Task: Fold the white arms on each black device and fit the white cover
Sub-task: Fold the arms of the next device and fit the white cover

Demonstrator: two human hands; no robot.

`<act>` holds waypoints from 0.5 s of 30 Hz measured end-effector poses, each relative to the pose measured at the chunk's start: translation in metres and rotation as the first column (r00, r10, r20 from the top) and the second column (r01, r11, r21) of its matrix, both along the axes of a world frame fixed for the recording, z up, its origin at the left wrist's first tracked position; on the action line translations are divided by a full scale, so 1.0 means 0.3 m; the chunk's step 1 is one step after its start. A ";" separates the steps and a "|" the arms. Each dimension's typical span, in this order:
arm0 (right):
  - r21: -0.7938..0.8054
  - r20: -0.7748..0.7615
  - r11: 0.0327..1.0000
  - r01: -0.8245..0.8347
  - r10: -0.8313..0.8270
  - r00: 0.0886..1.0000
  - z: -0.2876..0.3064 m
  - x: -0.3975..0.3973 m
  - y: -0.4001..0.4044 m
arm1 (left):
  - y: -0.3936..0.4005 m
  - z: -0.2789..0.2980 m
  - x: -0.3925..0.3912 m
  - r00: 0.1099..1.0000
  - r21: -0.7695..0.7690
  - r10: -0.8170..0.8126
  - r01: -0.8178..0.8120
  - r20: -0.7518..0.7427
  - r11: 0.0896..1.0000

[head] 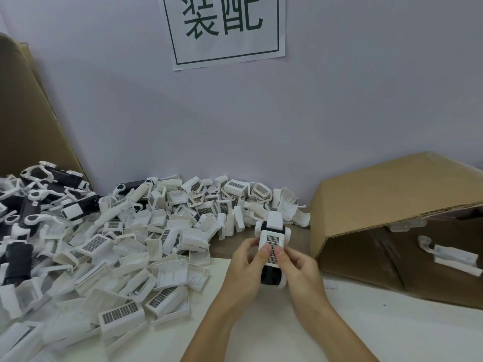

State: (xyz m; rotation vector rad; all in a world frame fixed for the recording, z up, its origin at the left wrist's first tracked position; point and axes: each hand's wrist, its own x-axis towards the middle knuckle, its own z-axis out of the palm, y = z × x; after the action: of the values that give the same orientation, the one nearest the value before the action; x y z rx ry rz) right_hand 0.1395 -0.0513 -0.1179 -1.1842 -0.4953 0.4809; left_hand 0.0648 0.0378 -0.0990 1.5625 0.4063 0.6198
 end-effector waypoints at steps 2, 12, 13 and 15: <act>0.038 -0.058 0.998 -0.053 0.055 0.997 -0.002 0.008 -0.001 | -0.004 0.004 0.001 1.000 -0.060 -0.017 0.017 0.009 0.998; -0.066 0.102 0.997 0.044 -0.038 0.994 0.001 0.009 -0.002 | -0.013 0.017 -0.014 0.994 -0.003 -0.105 0.105 0.026 0.994; -0.052 0.096 0.998 0.042 -0.037 0.995 0.003 0.007 -0.002 | -0.015 0.019 -0.013 0.996 -0.014 -0.086 0.087 0.031 0.996; -0.024 0.111 0.995 0.093 -0.090 0.990 0.004 -0.003 0.003 | -0.013 0.017 -0.009 0.999 -0.054 -0.014 0.016 0.042 0.998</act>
State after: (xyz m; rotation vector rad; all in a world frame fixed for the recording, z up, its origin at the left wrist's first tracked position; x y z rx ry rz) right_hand 0.1387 -0.0504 -0.1167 -1.2600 -0.5269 0.3461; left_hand 0.0623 0.0339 -0.0938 1.4976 0.3767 0.6234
